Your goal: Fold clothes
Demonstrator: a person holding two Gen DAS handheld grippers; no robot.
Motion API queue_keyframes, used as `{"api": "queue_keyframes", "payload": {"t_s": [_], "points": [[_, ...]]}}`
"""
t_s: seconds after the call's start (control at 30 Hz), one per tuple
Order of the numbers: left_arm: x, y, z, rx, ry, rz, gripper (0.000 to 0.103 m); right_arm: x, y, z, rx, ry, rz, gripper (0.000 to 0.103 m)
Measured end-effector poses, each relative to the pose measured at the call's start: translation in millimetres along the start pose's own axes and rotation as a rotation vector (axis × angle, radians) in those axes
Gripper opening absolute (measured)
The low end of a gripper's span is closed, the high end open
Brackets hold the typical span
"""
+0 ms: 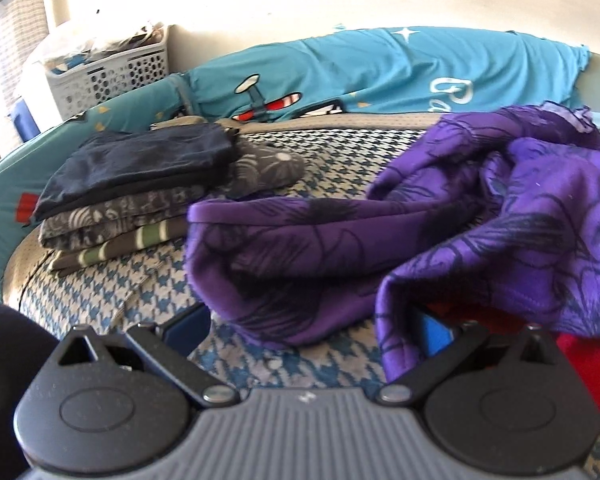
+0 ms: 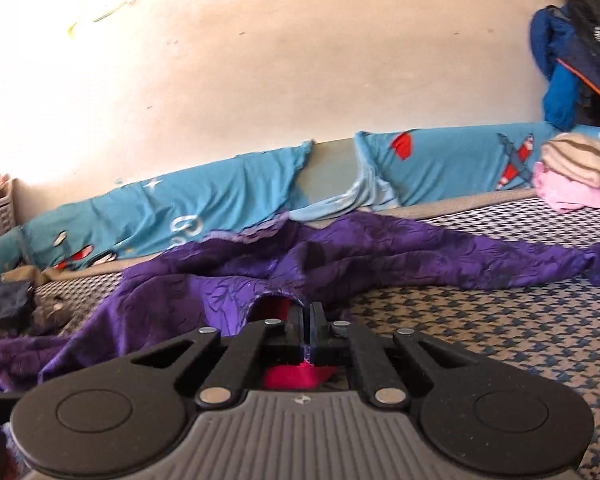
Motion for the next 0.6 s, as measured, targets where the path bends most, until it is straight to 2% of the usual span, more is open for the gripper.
{"api": "queue_keyframes", "payload": {"t_s": [0.2, 0.33, 0.4, 0.47, 0.6], "points": [[-2.6, 3.0, -1.0, -0.004, -0.011, 0.007, 0.103, -2.6, 3.9, 21.8, 0.043, -0.064, 0.011, 0.005], [-6.2, 3.6, 5.3, 0.004, -0.046, 0.011, 0.103, -6.6, 4.7, 35.4, 0.081, -0.101, 0.02, 0.006], [-8.1, 4.2, 8.3, 0.012, -0.059, 0.019, 0.103, -5.4, 1.2, 41.5, 0.098, -0.123, 0.005, 0.009], [-10.3, 4.7, 11.1, 0.019, -0.072, 0.027, 0.103, -4.1, -2.9, 47.7, 0.111, -0.15, -0.012, 0.017], [-13.3, 6.0, 14.3, 0.018, -0.096, 0.039, 0.103, -2.5, -9.1, 53.0, 0.141, -0.159, -0.035, 0.024]]}}
Point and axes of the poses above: each gripper's, at about its wrist camera, not at the fingertips, and x roughly the way its jaws point, z to its right, y to its top, the point moved 10 cm from there along x, roughly the way its jaws point, and after that the axes turned 6 degrees about y, right-handed, at the moved point
